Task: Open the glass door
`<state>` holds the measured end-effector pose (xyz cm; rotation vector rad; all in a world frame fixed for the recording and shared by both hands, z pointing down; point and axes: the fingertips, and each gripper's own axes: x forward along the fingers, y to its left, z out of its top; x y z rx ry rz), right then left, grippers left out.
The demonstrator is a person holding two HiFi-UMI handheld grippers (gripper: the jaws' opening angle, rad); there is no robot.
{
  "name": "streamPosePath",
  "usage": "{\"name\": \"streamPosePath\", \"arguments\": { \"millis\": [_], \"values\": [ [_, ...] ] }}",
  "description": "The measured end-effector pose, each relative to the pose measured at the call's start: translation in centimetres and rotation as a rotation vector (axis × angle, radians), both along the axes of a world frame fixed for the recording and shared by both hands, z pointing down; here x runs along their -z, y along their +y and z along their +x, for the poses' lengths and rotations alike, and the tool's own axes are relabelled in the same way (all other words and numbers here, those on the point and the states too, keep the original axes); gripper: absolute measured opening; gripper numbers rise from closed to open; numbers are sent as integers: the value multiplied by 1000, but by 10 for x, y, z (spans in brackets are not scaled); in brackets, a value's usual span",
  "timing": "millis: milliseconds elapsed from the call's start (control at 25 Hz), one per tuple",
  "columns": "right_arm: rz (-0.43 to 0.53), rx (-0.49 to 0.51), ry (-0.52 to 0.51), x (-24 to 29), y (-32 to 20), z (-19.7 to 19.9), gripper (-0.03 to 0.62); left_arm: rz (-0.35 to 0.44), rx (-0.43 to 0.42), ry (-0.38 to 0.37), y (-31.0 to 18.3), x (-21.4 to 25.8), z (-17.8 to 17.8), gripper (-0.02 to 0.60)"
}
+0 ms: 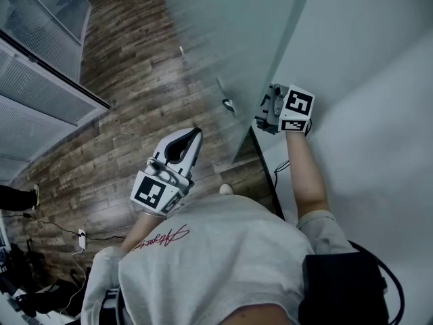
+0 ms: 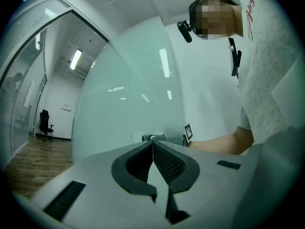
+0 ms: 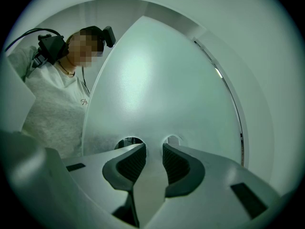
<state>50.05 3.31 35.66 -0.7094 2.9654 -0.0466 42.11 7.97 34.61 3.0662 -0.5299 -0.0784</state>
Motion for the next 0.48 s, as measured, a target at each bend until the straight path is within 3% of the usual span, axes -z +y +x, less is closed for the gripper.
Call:
{"name": "streamPosePath", "arguments": {
  "millis": [480],
  "values": [
    [1,18,16,3,2,5,118,0,7,-4,-1,0,2,17]
  ]
}}
